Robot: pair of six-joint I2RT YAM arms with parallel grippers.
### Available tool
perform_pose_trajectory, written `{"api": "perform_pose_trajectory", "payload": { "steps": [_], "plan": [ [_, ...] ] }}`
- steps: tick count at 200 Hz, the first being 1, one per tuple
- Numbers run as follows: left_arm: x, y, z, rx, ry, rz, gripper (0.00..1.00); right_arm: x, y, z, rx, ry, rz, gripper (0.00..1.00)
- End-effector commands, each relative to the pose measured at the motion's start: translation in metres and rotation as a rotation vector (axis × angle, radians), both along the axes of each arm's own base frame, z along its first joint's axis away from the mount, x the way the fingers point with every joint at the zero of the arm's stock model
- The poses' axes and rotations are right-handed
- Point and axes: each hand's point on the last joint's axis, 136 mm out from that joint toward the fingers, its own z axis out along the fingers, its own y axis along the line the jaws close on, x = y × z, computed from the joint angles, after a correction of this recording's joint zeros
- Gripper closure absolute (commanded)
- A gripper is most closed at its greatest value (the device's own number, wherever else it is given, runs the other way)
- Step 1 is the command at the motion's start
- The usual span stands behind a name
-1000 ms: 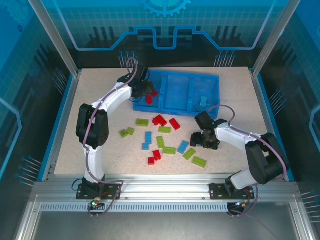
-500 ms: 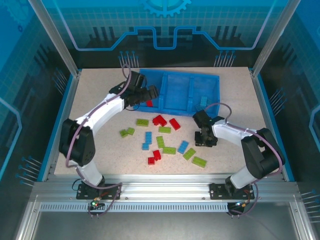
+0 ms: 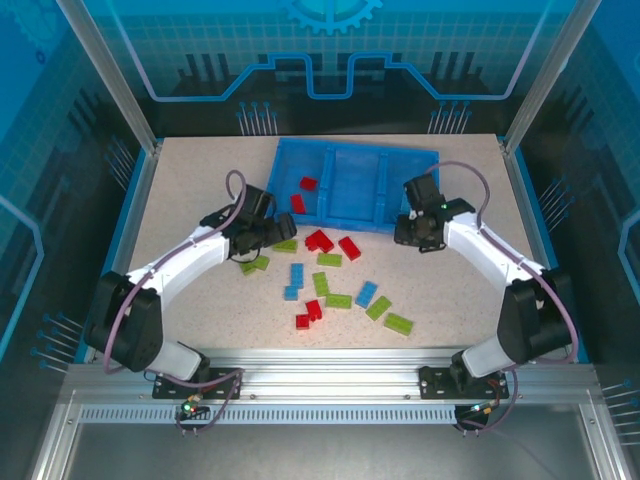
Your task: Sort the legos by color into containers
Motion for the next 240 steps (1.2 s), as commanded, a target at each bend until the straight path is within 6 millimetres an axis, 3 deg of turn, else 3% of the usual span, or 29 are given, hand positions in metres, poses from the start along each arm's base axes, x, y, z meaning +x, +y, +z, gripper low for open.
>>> {"api": "perform_pose_trajectory", "payload": {
  "steps": [1, 46, 83, 115, 137, 160, 179, 240],
  "plan": [
    [-0.019, 0.006, -0.007, 0.01, 0.02, 0.033, 0.02, 0.025, -0.008, -0.01, -0.022, 0.055, 0.01, 0.72],
    [-0.049, 0.002, -0.016, 0.018, 0.051, 0.035, 0.02, 0.075, -0.013, -0.024, -0.063, 0.115, -0.003, 0.73],
    [-0.076, -0.011, -0.025, 0.024, 0.093, 0.014, 0.02, 0.09, -0.029, -0.041, -0.067, 0.165, -0.061, 0.74],
    [-0.096, -0.012, -0.035, 0.02, 0.129, 0.025, 0.02, 0.094, -0.03, -0.043, -0.067, 0.165, -0.043, 0.74],
    [-0.105, -0.015, -0.039, 0.016, 0.144, 0.025, 0.02, 0.098, -0.03, -0.047, -0.074, 0.187, -0.028, 0.62],
    [-0.11, -0.014, -0.047, 0.032, 0.175, 0.031, 0.03, 0.099, -0.029, -0.047, -0.071, 0.195, -0.028, 0.43],
    [-0.107, -0.026, -0.048, 0.009, 0.164, -0.005, 0.04, 0.097, -0.027, -0.044, -0.057, 0.187, -0.027, 0.28],
    [-0.111, -0.044, -0.063, 0.042, 0.225, -0.075, 0.12, 0.077, -0.025, -0.025, -0.03, 0.145, -0.037, 0.22]
  ]
}}
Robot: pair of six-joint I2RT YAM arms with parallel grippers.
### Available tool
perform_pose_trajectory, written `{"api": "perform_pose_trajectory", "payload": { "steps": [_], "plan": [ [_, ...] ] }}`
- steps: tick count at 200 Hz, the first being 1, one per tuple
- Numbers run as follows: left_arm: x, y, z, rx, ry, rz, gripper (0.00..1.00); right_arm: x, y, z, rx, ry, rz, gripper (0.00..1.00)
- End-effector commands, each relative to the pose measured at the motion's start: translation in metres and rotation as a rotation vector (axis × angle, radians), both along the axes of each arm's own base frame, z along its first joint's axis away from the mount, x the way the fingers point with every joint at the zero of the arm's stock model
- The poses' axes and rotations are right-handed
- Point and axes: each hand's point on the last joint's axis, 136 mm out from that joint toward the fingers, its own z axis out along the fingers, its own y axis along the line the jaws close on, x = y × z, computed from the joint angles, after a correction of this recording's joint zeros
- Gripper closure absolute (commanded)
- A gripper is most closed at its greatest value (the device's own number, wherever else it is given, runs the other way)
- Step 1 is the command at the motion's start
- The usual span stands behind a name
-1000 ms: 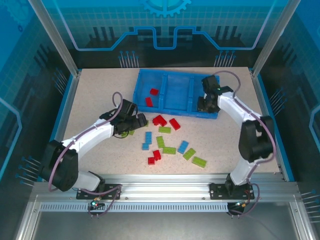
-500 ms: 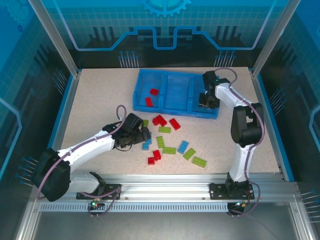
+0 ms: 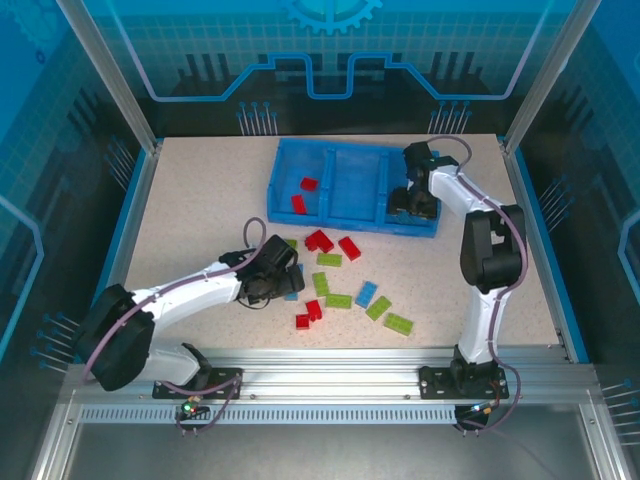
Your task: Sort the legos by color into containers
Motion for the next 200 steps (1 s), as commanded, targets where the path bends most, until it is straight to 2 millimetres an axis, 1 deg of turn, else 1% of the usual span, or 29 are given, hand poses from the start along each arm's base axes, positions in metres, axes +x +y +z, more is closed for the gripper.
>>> {"api": "perform_pose_trajectory", "payload": {
  "steps": [1, 17, 37, 51, 60, 80, 103, 135, 165, 200],
  "plan": [
    [-0.001, -0.01, 0.0, -0.007, 0.018, -0.022, 0.12, -0.012, -0.002, 0.022, 0.017, -0.033, -0.018, 0.22],
    [0.003, -0.014, -0.003, -0.01, 0.009, -0.028, 0.11, -0.017, 0.0, 0.025, 0.033, -0.041, -0.016, 0.22],
    [0.015, -0.018, 0.003, 0.008, -0.025, -0.046, 0.11, -0.023, 0.001, 0.028, 0.035, -0.046, -0.011, 0.22],
    [0.026, -0.025, 0.01, 0.02, -0.05, -0.075, 0.11, -0.028, 0.002, 0.029, 0.036, -0.047, -0.008, 0.22],
    [0.032, -0.029, 0.01, 0.033, -0.054, -0.097, 0.11, -0.03, 0.003, 0.03, 0.038, -0.052, -0.009, 0.22],
    [0.043, -0.034, 0.006, 0.069, -0.039, -0.124, 0.11, -0.035, 0.003, 0.031, 0.049, -0.058, -0.017, 0.22],
    [0.052, -0.042, -0.002, 0.084, -0.022, -0.147, 0.15, -0.04, 0.004, 0.038, 0.063, -0.079, -0.022, 0.22],
    [0.064, -0.044, -0.013, 0.065, 0.002, -0.135, 0.23, -0.049, 0.003, 0.048, 0.069, -0.105, -0.016, 0.21],
    [0.07, -0.041, -0.023, 0.064, 0.027, -0.135, 0.3, -0.055, -0.005, 0.055, 0.054, -0.119, -0.026, 0.2],
    [0.069, -0.041, -0.031, 0.069, 0.051, -0.147, 0.45, -0.06, -0.015, 0.06, 0.052, -0.13, -0.048, 0.2]
  ]
}}
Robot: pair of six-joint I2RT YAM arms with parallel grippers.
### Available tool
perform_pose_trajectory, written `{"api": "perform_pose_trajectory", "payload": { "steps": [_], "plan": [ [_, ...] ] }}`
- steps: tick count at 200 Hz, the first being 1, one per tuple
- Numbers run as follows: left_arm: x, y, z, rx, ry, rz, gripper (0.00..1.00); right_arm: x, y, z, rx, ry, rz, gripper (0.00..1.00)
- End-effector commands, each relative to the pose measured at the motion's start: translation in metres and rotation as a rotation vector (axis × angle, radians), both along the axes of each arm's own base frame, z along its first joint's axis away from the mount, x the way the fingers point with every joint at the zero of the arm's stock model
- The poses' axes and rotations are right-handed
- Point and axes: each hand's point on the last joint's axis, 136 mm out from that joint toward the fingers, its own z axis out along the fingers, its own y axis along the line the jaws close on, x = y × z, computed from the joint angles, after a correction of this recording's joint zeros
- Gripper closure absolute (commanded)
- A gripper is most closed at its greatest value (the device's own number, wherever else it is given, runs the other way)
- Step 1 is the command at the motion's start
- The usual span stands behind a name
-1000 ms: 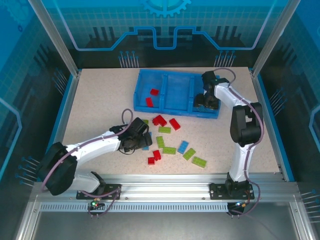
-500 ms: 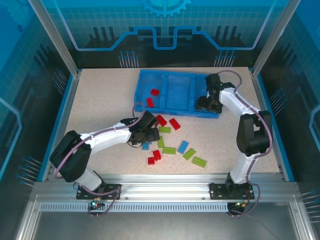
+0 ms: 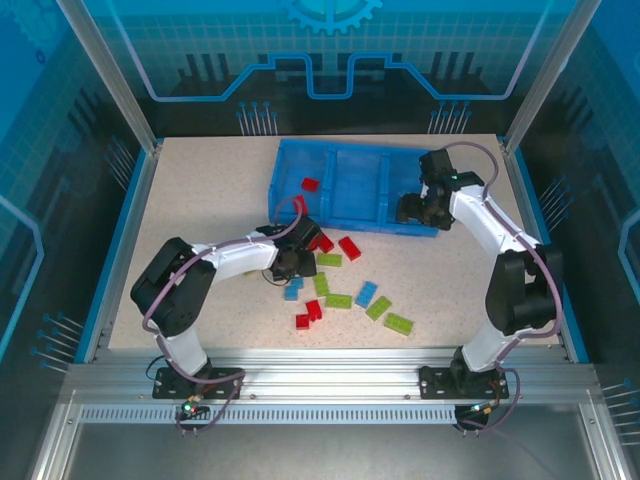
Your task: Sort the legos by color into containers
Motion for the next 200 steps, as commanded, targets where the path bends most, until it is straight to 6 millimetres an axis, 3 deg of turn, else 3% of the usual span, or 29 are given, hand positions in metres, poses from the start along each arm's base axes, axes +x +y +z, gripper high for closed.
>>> {"api": "perform_pose_trajectory", "payload": {
  "steps": [1, 25, 48, 68, 93, 130, 156, 176, 200],
  "plan": [
    [0.003, -0.008, -0.001, -0.017, 0.012, -0.033, 0.46, -0.007, -0.009, 0.005, 0.0, -0.009, -0.025, 0.2],
    [0.005, -0.009, 0.002, -0.024, 0.005, -0.034, 0.59, -0.012, -0.013, 0.005, -0.002, -0.01, -0.038, 0.2],
    [0.012, -0.013, 0.016, -0.036, -0.033, -0.036, 0.66, -0.021, -0.016, 0.004, -0.008, -0.008, -0.043, 0.2],
    [0.023, -0.017, 0.041, -0.051, -0.088, -0.041, 0.67, -0.033, -0.017, -0.002, 0.002, 0.005, -0.053, 0.2],
    [0.046, -0.03, 0.088, -0.096, -0.202, -0.071, 0.67, -0.047, -0.021, -0.011, 0.005, 0.013, -0.084, 0.19],
    [0.094, -0.081, 0.169, -0.235, -0.383, -0.184, 0.66, -0.067, -0.022, -0.031, 0.035, 0.049, -0.106, 0.19],
    [0.125, -0.129, 0.2, -0.367, -0.437, -0.272, 0.66, -0.081, -0.015, -0.042, 0.087, 0.057, -0.103, 0.19],
    [0.144, -0.156, 0.197, -0.426, -0.435, -0.307, 0.66, -0.087, -0.01, -0.042, 0.127, 0.032, -0.098, 0.19],
    [0.159, -0.184, 0.194, -0.488, -0.418, -0.331, 0.67, -0.106, -0.008, -0.057, 0.147, 0.049, -0.095, 0.19]
  ]
}}
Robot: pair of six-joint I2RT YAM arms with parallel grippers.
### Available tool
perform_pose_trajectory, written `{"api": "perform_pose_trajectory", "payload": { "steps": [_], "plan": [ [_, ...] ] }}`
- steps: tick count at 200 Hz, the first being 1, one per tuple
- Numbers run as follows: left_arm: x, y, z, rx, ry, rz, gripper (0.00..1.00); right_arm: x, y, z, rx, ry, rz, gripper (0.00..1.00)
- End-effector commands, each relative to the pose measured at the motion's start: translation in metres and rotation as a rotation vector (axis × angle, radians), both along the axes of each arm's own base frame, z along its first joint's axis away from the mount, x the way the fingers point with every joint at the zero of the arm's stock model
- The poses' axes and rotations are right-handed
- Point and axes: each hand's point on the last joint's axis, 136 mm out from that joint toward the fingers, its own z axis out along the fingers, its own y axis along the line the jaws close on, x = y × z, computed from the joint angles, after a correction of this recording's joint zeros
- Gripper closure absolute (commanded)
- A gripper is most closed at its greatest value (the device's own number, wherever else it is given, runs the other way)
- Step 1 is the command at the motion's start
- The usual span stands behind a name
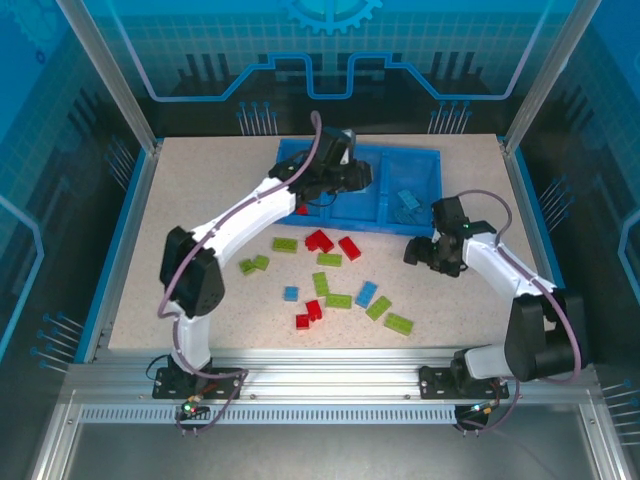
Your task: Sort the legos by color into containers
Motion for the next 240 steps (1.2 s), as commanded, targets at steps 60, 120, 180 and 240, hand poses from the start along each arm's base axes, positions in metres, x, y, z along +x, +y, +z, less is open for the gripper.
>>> {"api": "perform_pose_trajectory", "payload": {
  "steps": [60, 120, 180, 240],
  "plan": [
    [0.015, -0.085, -0.033, -0.07, 0.044, -0.196, 0.67, -0.042, 0.022, -0.021, 0.063, 0.071, 0.047, 0.19],
    [0.017, -0.099, -0.05, -0.049, 0.07, -0.215, 0.66, -0.091, 0.042, -0.028, 0.093, 0.147, 0.078, 0.19],
    [0.027, -0.099, -0.075, -0.025, 0.094, -0.178, 0.46, -0.122, 0.052, -0.025, 0.134, 0.233, -0.019, 0.17],
    [0.011, -0.101, -0.011, -0.137, 0.071, -0.206, 0.08, -0.137, 0.049, -0.025, 0.05, 0.186, 0.161, 0.17]
  ]
}}
